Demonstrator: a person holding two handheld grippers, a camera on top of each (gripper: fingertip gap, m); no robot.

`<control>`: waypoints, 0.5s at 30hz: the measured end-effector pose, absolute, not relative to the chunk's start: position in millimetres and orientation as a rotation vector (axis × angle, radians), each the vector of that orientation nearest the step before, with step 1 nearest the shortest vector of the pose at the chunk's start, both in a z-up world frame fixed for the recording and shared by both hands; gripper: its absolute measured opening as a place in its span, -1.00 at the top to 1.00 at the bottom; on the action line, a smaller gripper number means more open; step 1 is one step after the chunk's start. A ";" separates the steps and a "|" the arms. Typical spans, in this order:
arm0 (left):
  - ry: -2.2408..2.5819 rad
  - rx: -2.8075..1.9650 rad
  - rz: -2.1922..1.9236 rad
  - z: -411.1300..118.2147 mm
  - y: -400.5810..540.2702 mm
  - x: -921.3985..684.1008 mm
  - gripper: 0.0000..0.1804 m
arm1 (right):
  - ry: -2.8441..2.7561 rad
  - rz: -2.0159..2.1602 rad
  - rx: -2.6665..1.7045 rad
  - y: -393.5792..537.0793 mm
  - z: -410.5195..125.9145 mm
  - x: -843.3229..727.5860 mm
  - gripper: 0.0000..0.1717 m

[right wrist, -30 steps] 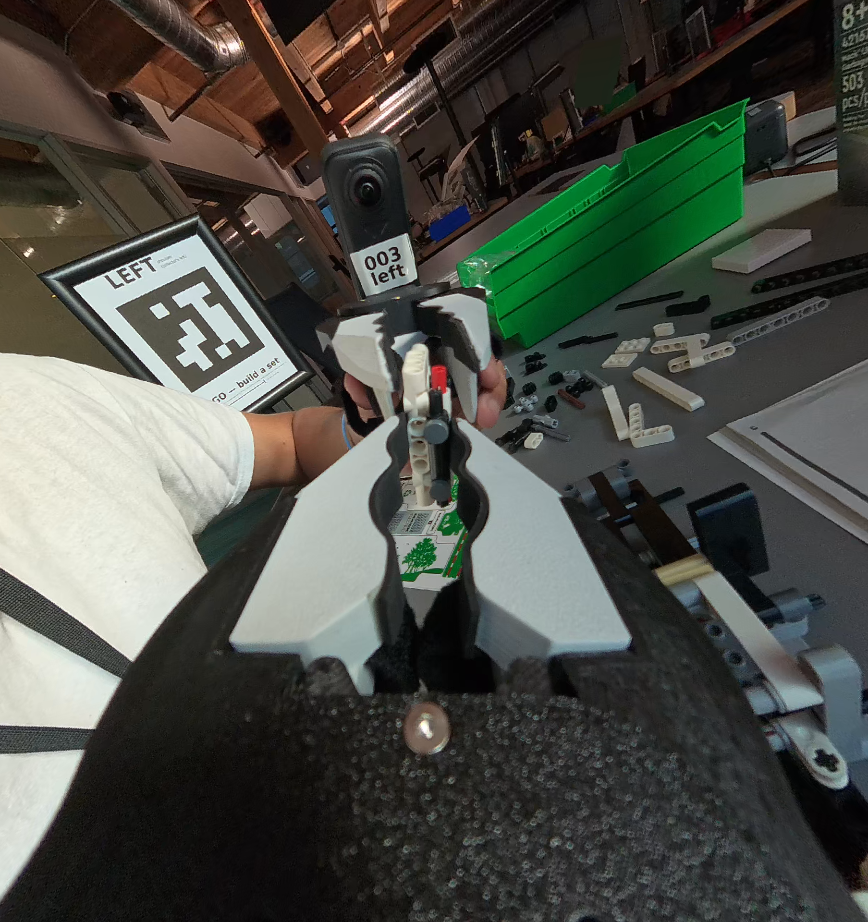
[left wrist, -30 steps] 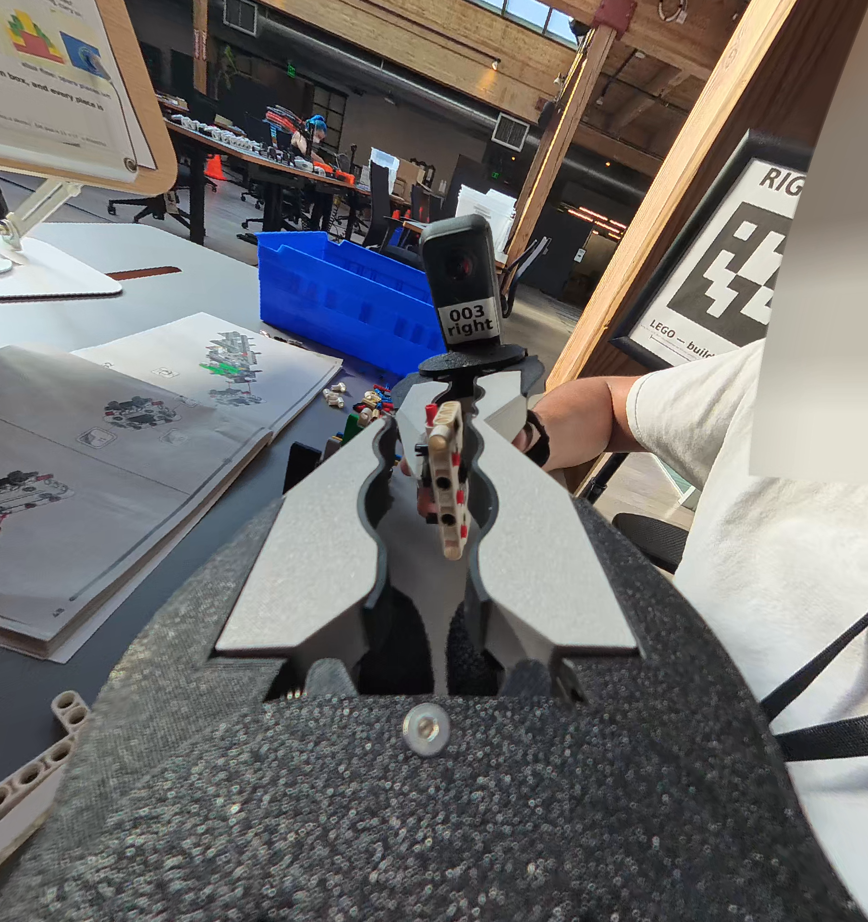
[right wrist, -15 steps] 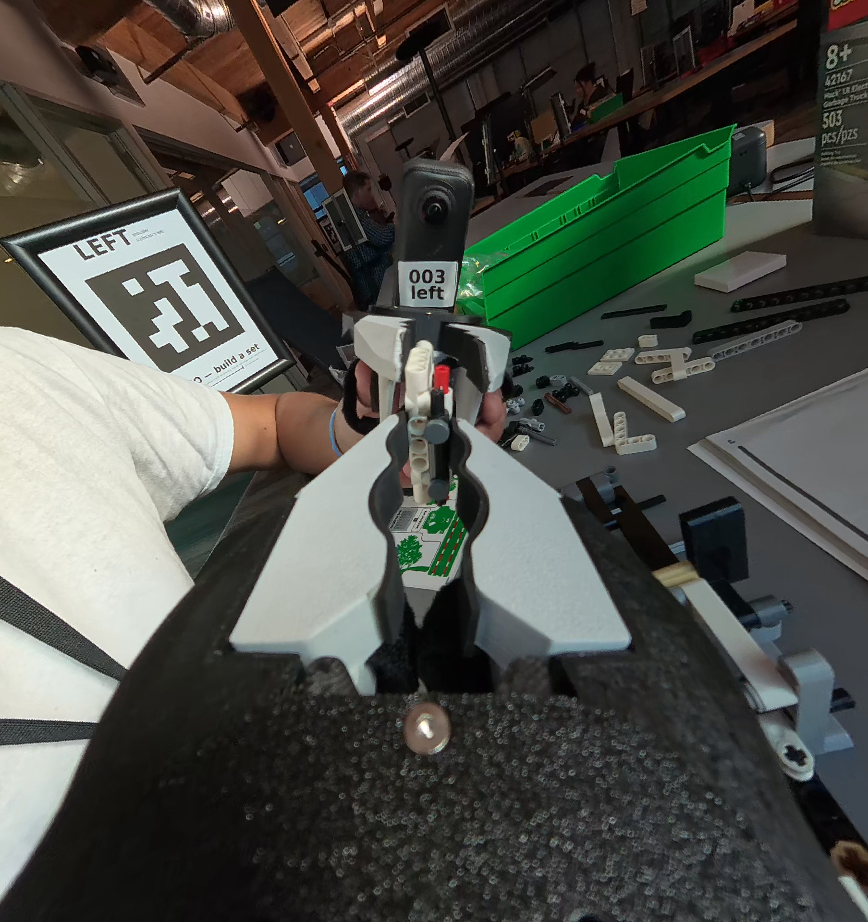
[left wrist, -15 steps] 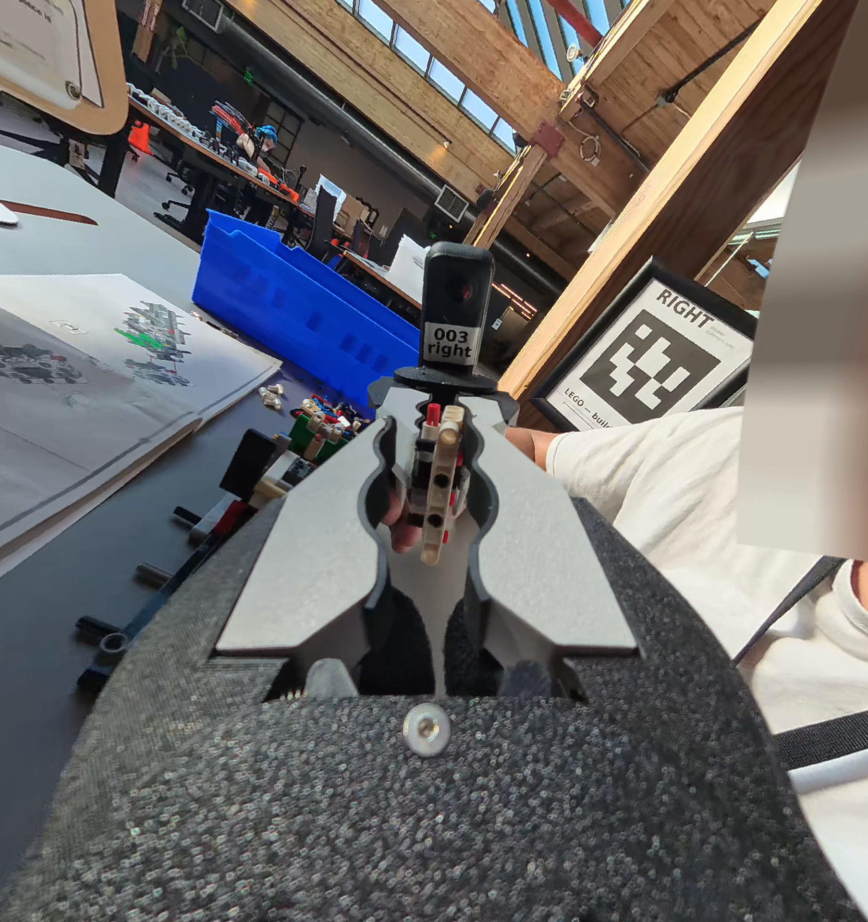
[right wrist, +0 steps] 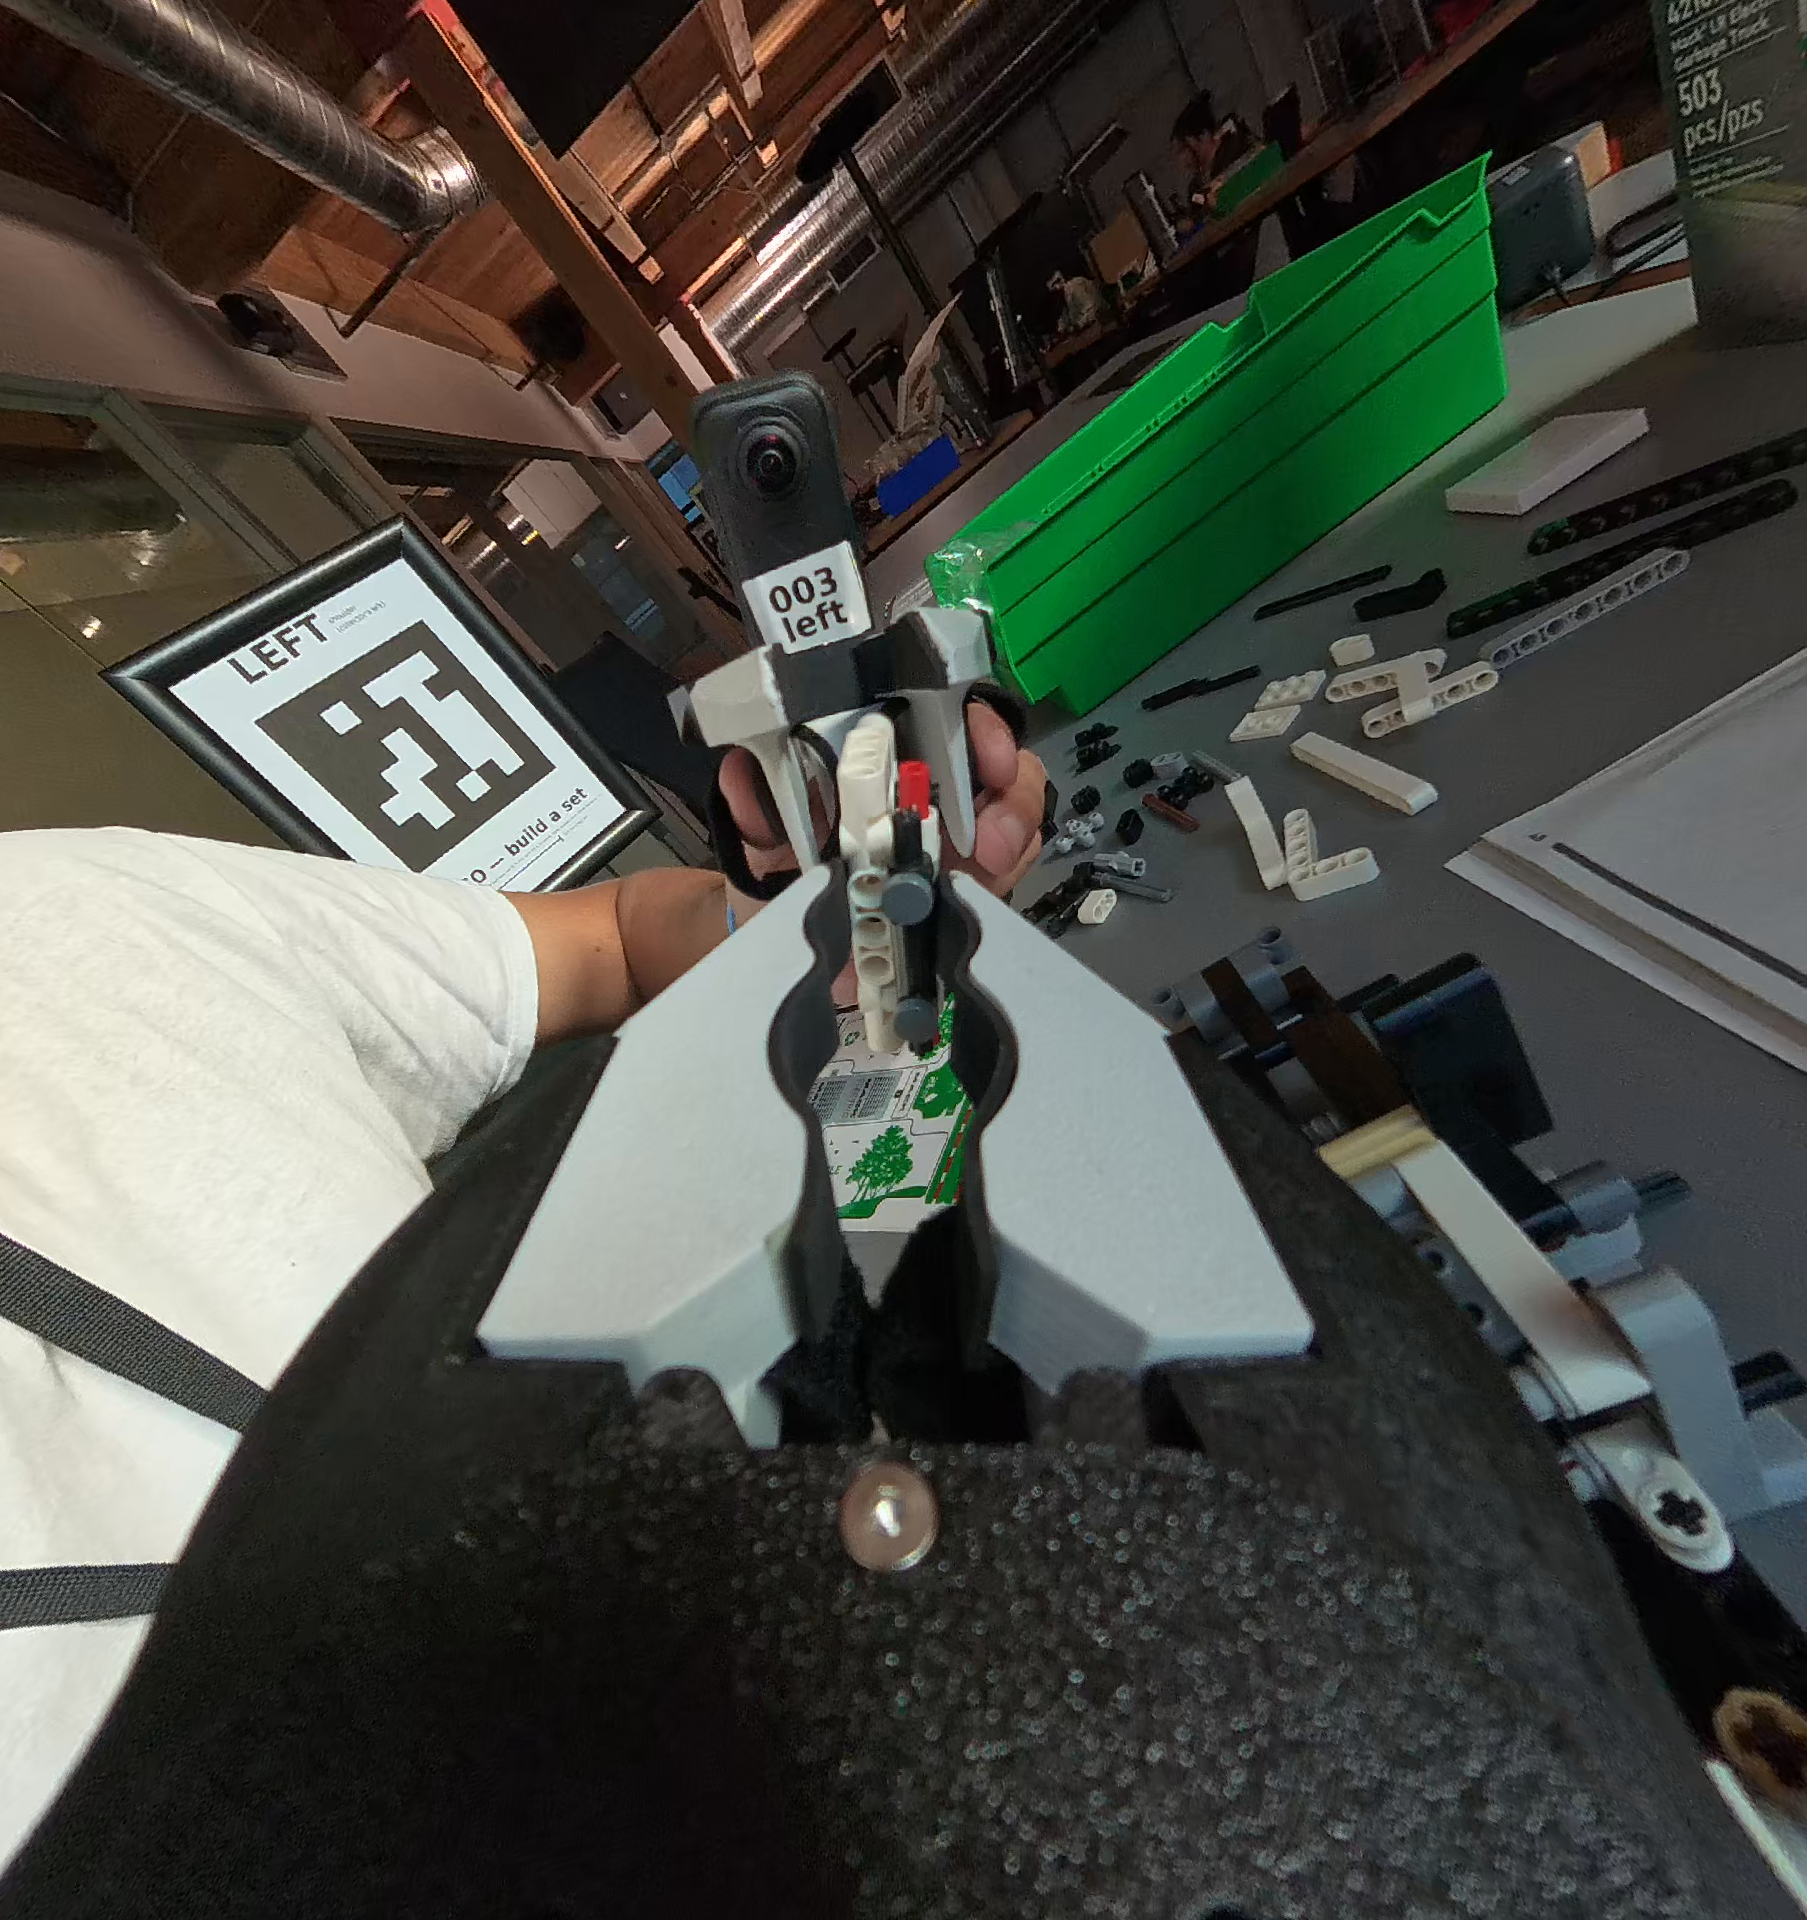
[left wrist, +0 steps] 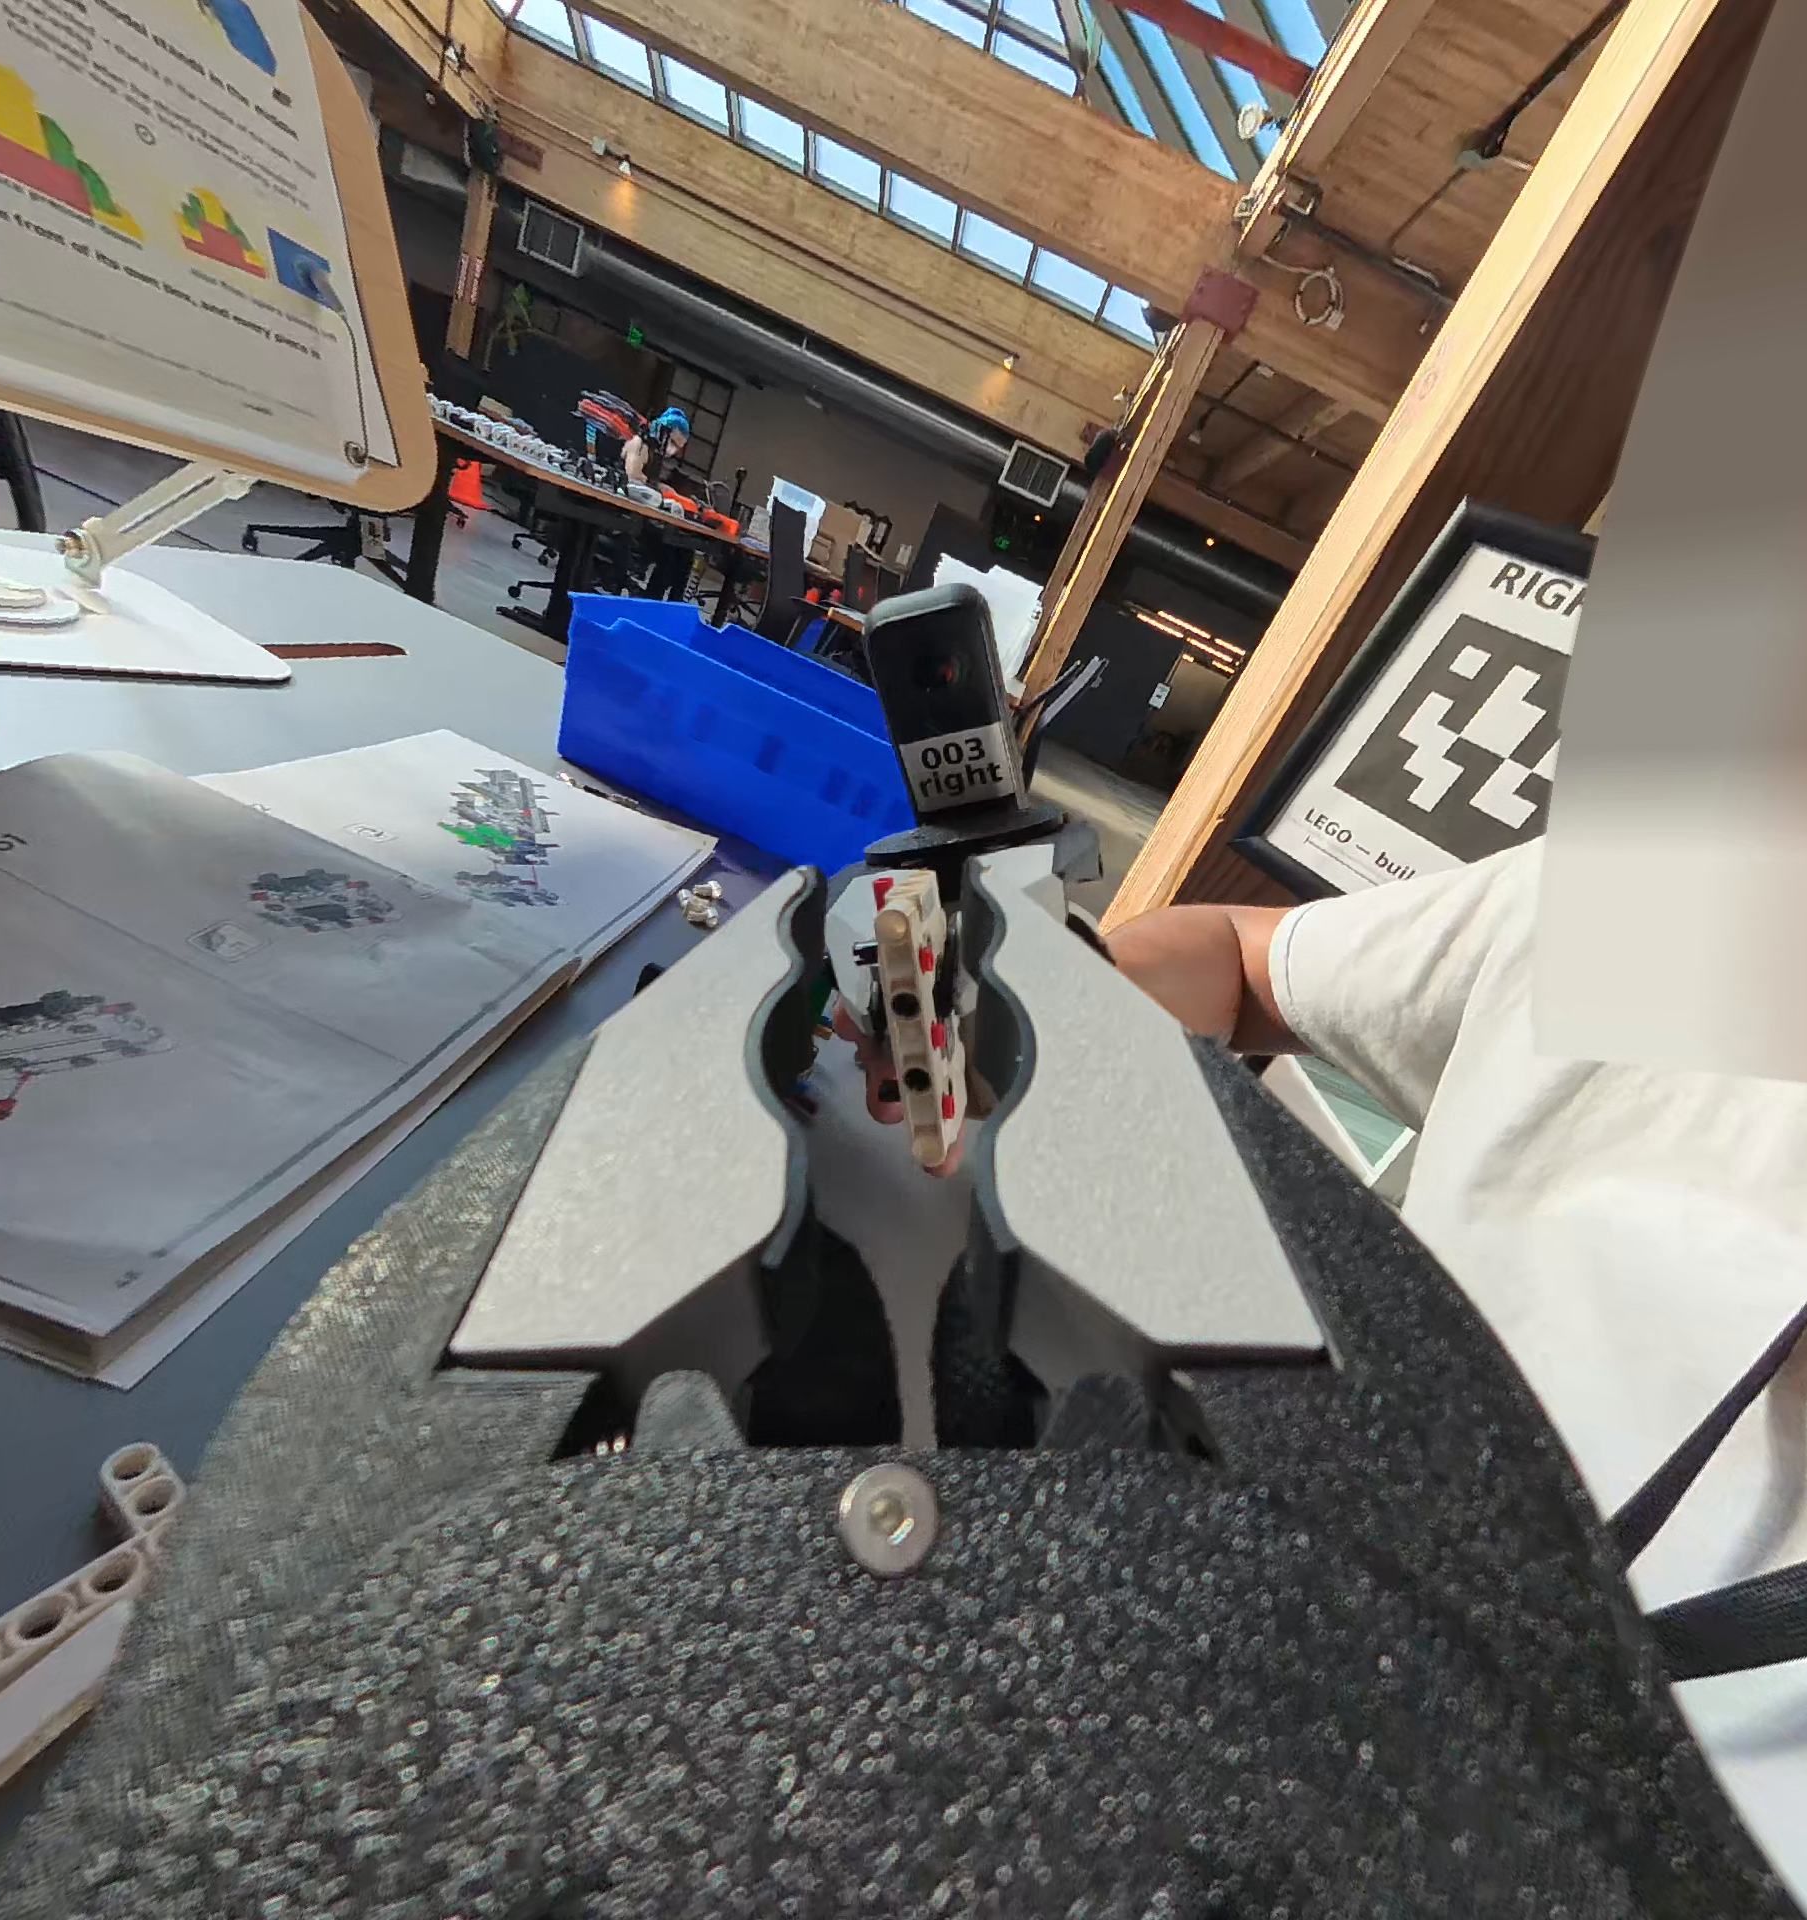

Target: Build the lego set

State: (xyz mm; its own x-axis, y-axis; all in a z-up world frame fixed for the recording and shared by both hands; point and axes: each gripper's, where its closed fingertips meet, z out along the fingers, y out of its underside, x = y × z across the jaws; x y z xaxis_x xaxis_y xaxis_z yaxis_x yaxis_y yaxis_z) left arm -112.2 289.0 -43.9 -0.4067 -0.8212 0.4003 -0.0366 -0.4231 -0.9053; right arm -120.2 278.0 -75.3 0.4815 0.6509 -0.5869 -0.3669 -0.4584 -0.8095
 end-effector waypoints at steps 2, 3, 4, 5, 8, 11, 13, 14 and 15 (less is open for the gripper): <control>1.269 -1.248 -1.838 -47.6 285.1 -109.8 0.77 | -0.251 1.204 -1.676 277.9 -76.8 -121.0 0.84; 1.286 -1.244 -1.826 -48.8 282.8 -109.0 0.78 | -0.252 1.200 -1.676 277.8 -76.7 -121.1 0.84; 1.304 -1.243 -1.811 -50.7 280.9 -108.1 0.78 | -0.257 1.201 -1.675 277.3 -76.3 -121.9 0.84; 1.324 -1.245 -1.793 -53.3 279.2 -107.2 0.80 | -0.260 1.200 -1.675 276.8 -75.9 -122.4 0.84; 1.347 -1.234 -1.781 -55.1 275.7 -107.1 0.90 | -0.272 1.178 -1.675 276.4 -75.7 -123.3 0.84; 1.345 -1.243 -1.824 -52.8 273.3 -108.1 0.91 | -0.288 1.185 -1.668 274.8 -74.1 -123.9 0.84; 1.346 -1.248 -1.866 -51.6 272.0 -109.7 0.92 | -0.304 1.177 -1.665 273.9 -73.3 -125.3 0.84; 1.345 -1.250 -1.877 -51.5 271.6 -110.1 0.93 | -0.306 1.177 -1.665 273.7 -73.5 -125.7 0.84; 1.342 -1.251 -1.885 -51.2 271.3 -110.4 0.93 | -0.308 1.183 -1.663 273.4 -73.5 -126.1 0.84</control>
State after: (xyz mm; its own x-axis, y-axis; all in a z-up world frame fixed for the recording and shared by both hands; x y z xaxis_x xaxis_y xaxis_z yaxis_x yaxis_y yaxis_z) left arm -110.4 271.3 -51.2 -0.4487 -0.8047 0.3887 -0.1040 -0.3850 -0.9171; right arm -126.1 273.4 -73.5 0.4834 0.6818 -0.5491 -0.3277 -0.4407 -0.8357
